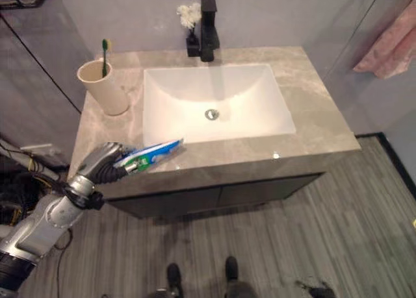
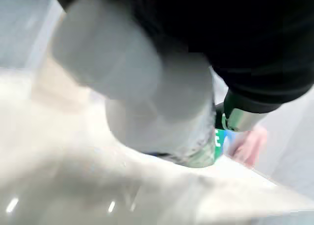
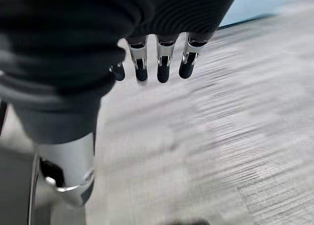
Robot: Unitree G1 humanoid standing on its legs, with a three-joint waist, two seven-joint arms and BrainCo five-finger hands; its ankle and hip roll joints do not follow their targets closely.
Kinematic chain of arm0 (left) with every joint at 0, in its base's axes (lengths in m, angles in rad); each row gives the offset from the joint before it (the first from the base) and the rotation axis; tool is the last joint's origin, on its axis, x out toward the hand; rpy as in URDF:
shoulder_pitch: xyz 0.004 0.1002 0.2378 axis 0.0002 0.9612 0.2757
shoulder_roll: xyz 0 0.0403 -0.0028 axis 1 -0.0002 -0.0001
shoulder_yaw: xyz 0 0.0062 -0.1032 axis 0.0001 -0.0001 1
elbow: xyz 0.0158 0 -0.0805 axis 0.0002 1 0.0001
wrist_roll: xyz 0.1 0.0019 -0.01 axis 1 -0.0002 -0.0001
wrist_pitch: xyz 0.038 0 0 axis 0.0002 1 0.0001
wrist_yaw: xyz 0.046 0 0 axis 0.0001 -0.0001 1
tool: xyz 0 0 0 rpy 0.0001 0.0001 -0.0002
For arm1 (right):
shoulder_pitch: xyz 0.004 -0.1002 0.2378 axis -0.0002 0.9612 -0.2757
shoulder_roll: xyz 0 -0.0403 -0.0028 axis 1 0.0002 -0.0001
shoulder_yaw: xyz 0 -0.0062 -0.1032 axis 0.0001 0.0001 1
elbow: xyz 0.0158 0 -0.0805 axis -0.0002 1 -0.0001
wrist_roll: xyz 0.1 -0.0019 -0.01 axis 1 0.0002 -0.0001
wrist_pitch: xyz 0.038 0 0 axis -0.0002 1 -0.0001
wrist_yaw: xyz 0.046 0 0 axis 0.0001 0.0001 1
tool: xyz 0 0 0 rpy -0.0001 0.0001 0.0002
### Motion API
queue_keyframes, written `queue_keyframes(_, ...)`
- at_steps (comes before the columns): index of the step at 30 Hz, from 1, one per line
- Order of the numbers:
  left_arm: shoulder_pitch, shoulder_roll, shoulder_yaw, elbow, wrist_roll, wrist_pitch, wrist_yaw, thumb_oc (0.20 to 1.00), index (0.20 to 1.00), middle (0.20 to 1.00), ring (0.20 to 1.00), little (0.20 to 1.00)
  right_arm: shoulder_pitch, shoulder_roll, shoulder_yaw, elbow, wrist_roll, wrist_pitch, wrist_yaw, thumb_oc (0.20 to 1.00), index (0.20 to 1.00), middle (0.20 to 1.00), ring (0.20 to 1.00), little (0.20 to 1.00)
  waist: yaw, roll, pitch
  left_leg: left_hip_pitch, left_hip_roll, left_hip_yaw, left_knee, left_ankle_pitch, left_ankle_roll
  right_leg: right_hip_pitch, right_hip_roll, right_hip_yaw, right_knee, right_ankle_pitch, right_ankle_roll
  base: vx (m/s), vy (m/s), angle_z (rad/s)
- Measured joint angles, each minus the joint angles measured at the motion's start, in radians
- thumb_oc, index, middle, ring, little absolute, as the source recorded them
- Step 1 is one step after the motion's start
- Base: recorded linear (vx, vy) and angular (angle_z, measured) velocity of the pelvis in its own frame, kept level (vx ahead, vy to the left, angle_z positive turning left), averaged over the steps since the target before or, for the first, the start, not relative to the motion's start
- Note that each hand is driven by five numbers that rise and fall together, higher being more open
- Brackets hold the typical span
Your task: Put brush and paste in cup on sink, flatten towel.
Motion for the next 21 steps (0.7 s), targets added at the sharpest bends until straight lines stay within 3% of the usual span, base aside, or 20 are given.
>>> queue_keyframes(1,-0.043,0.007,-0.007,-0.005,0.005,0.000,0.010,0.200,0.200,0.200,0.200,0.200,0.001,-0.058,-0.048,0.011,0.042,0.002,-0.012,1.000,1.000,1.000,1.000,1.000,-0.004,0.002,-0.004,0.001,-0.004,-0.004,0.000,0.005,-0.001,0.005,-0.004,-0.007,0.000,0.003,0.003,-0.01,0.009,0.10)
queue_keyframes(2,-0.102,0.014,0.018,-0.034,0.016,0.003,0.058,0.200,0.200,0.200,0.200,0.200,-0.006,-0.171,-0.111,-0.086,0.130,0.004,-0.044,1.000,1.000,1.000,1.000,1.000,-0.021,-0.004,-0.015,0.009,-0.008,-0.001,0.000,-0.001,0.008,0.011,-0.009,-0.011,0.000,0.001,0.007,-0.05,0.005,0.03)
queue_keyframes(3,-0.197,0.010,0.036,-0.067,0.016,0.002,0.134,0.200,0.200,0.200,0.200,0.200,-0.010,-0.300,-0.128,-0.256,0.186,-0.046,-0.084,1.000,1.000,1.000,1.000,1.000,-0.048,-0.012,-0.043,0.009,-0.008,0.001,-0.001,-0.001,0.008,0.010,-0.010,-0.010,0.000,0.002,0.008,-0.05,0.017,-0.07)
queue_keyframes(4,-0.219,0.010,0.048,-0.082,0.026,0.002,0.151,0.200,0.200,0.200,0.200,0.200,-0.019,-0.326,-0.143,-0.346,0.196,-0.039,-0.101,1.000,1.000,1.000,1.000,1.000,-0.057,-0.014,-0.047,0.016,-0.006,0.002,-0.001,-0.001,0.008,0.015,-0.007,-0.007,0.000,0.003,0.007,-0.02,0.025,-0.07)
queue_keyframes(5,-0.260,0.000,0.081,-0.096,0.056,0.008,0.205,0.200,0.200,0.200,0.200,0.200,0.019,-0.348,-0.217,-0.720,0.186,-0.024,-0.183,1.000,1.000,1.000,1.000,1.000,-0.090,-0.007,-0.051,0.034,-0.005,0.004,0.000,0.001,0.007,0.033,-0.004,-0.004,0.000,0.006,0.005,0.03,0.025,-0.09)
queue_keyframes(6,-0.273,-0.002,0.097,-0.096,0.073,0.017,0.239,0.200,0.200,0.200,0.200,0.200,0.030,-0.348,-0.230,-0.943,0.152,-0.058,-0.221,1.000,1.000,1.000,1.000,1.000,-0.105,0.005,-0.056,0.043,-0.004,0.007,-0.001,0.000,0.010,0.039,-0.004,0.002,0.000,0.005,0.005,0.03,0.019,-0.18)
queue_keyframes(7,-0.329,-0.002,0.087,-0.091,0.093,0.036,0.269,0.200,0.200,0.200,0.200,0.200,-0.031,-0.371,-0.201,-1.068,0.083,-0.158,-0.248,1.000,1.000,1.000,1.000,1.000,-0.111,0.010,-0.080,0.052,0.002,0.018,-0.001,-0.003,0.011,0.042,0.001,0.009,0.000,0.003,0.004,-0.02,-0.004,-0.20)
queue_keyframes(10,-0.448,0.005,0.067,-0.091,0.126,0.048,0.320,0.200,0.200,0.200,0.200,0.200,-0.152,-0.396,-0.124,-1.226,0.024,-0.132,-0.324,1.000,1.000,1.000,1.000,1.000,-0.107,0.010,-0.106,0.065,0.007,0.024,0.000,-0.005,0.008,0.052,0.008,0.012,0.000,-0.001,-0.005,-0.01,-0.006,-0.07)
queue_keyframes(13,-0.586,0.004,0.018,-0.077,0.123,0.064,0.345,0.200,0.200,0.200,0.200,0.200,-0.339,-0.400,0.136,-1.295,0.001,-0.187,-0.245,1.000,1.000,1.000,1.000,1.000,-0.100,0.016,-0.123,0.082,0.008,0.027,0.004,-0.004,0.008,0.067,0.009,0.017,0.001,-0.001,-0.004,-0.06,-0.040,-0.08)
queue_keyframes(14,-0.640,0.004,-0.003,-0.051,0.099,0.062,0.353,0.200,0.200,0.200,0.200,0.200,-0.497,-0.417,0.360,-1.270,0.097,-0.161,-0.172,1.000,1.000,1.000,1.000,1.000,-0.101,0.019,-0.128,0.091,0.008,0.042,0.004,-0.004,0.007,0.068,0.011,0.029,0.000,0.001,-0.003,-0.02,-0.014,-0.16)
queue_keyframes(15,-0.673,-0.008,-0.020,-0.045,0.093,0.063,0.351,0.200,0.200,0.200,0.200,0.200,-0.538,-0.421,0.424,-1.276,0.112,-0.157,-0.115,1.000,1.000,1.000,1.000,1.000,-0.094,0.021,-0.130,0.090,0.009,0.047,0.004,-0.004,0.007,0.067,0.012,0.034,0.000,0.001,-0.002,-0.05,-0.035,-0.20)
queue_keyframes(16,-0.705,-0.010,-0.043,-0.033,0.055,0.057,0.355,0.200,0.200,0.200,0.200,0.200,-0.659,-0.407,0.590,-1.276,0.194,-0.153,-0.043,1.000,1.000,1.000,1.000,1.000,-0.081,0.026,-0.133,0.092,0.012,0.050,0.004,-0.005,0.006,0.067,0.014,0.034,0.000,0.002,-0.002,-0.01,-0.021,-0.05)
queue_keyframes(18,-0.729,-0.005,-0.067,-0.045,0.034,0.047,0.354,0.200,0.200,0.200,0.200,0.200,-0.728,-0.385,0.671,-1.289,0.233,-0.145,0.033,1.000,1.000,1.000,1.000,1.000,-0.058,0.028,-0.134,0.088,0.015,0.042,0.004,-0.005,0.003,0.066,0.015,0.031,0.000,0.001,-0.002,-0.03,-0.039,0.03)
queue_keyframes(19,-0.737,0.000,-0.078,-0.046,0.027,0.043,0.353,0.200,0.200,0.200,0.200,0.200,-0.835,-0.360,0.810,-1.290,0.315,-0.121,0.078,1.000,1.000,1.000,1.000,1.000,-0.047,0.030,-0.136,0.089,0.018,0.044,0.004,-0.006,0.000,0.066,0.019,0.031,0.000,0.001,-0.003,-0.04,-0.043,0.06)
queue_keyframes(20,-0.740,-0.005,-0.086,-0.049,0.026,0.040,0.349,0.200,0.200,0.200,0.200,0.200,-0.883,-0.343,0.870,-1.296,0.351,-0.115,0.129,1.000,1.000,1.000,1.000,1.000,-0.038,0.032,-0.136,0.087,0.018,0.036,0.004,-0.002,0.002,0.068,0.019,0.026,0.000,0.000,-0.004,-0.02,-0.028,0.12)
queue_keyframes(21,-0.737,-0.005,-0.099,-0.056,0.016,0.038,0.349,0.200,0.200,0.200,0.200,0.200,-0.891,-0.296,0.871,-1.301,0.392,-0.117,0.161,1.000,1.000,1.000,1.000,1.000,-0.036,0.031,-0.137,0.087,0.019,0.025,0.004,0.000,0.001,0.074,0.020,0.017,0.000,0.000,-0.005,0.00,-0.035,0.32)
